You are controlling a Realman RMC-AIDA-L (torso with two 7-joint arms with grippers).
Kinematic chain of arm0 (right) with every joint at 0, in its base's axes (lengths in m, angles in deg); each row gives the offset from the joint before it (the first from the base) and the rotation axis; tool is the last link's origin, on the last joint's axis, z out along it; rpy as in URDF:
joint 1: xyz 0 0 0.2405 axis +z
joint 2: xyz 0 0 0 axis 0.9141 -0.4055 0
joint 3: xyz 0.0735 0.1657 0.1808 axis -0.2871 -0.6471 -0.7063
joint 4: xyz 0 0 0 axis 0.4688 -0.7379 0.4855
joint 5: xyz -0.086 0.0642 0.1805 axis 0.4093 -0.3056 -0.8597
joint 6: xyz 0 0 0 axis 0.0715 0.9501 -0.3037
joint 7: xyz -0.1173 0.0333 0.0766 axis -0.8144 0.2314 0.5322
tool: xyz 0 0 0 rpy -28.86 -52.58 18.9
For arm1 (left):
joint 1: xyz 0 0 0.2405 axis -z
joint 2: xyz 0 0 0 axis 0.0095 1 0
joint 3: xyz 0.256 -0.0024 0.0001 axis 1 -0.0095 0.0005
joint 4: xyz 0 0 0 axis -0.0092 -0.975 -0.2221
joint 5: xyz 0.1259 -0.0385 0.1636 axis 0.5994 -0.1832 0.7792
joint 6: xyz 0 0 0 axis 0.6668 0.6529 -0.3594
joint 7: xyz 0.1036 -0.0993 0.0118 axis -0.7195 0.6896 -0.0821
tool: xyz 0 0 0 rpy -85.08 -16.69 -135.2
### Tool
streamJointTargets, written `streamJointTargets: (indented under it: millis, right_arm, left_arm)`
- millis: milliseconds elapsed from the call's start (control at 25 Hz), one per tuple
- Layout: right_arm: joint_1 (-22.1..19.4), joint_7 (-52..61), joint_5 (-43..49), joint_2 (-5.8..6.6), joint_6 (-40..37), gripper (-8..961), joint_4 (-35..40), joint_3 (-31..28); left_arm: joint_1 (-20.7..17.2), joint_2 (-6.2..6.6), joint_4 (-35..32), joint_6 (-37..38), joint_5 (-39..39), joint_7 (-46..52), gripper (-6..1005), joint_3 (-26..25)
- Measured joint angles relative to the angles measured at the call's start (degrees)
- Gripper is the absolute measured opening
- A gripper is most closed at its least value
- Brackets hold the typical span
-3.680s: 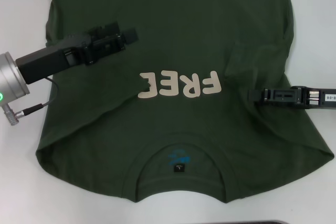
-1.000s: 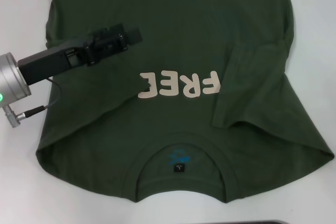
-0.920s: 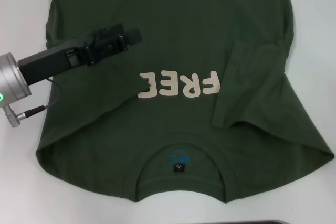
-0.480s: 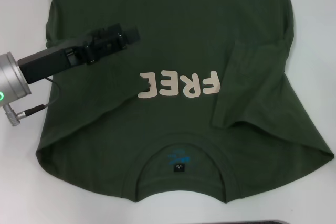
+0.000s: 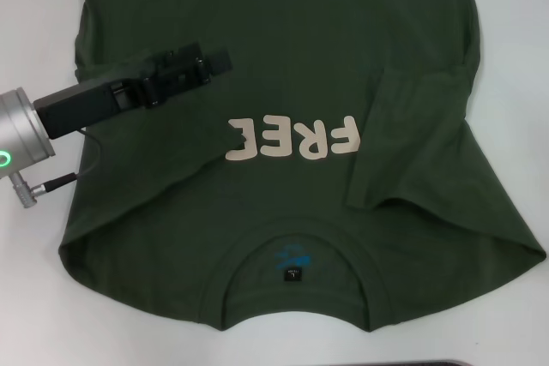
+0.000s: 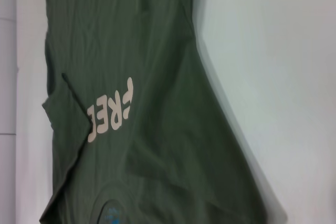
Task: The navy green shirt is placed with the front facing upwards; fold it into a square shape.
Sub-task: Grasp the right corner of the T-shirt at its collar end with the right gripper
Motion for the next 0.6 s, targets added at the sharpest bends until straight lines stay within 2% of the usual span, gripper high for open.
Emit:
streamJointTargets:
  millis: [320,600]
  right_arm:
    - [1.7,1.6,0.9,0.03,0.2,766,0.1,0.8]
    - [4.0,2.0,4.3,-0.95,1.4,765,0.1,1.0]
  left_arm:
    - [-0.1,0.03,0.3,-0.8,0.0,0.1,898,0.0]
    - [0.0,0.03,0.5,-0.9,0.0,0.0,898,0.0]
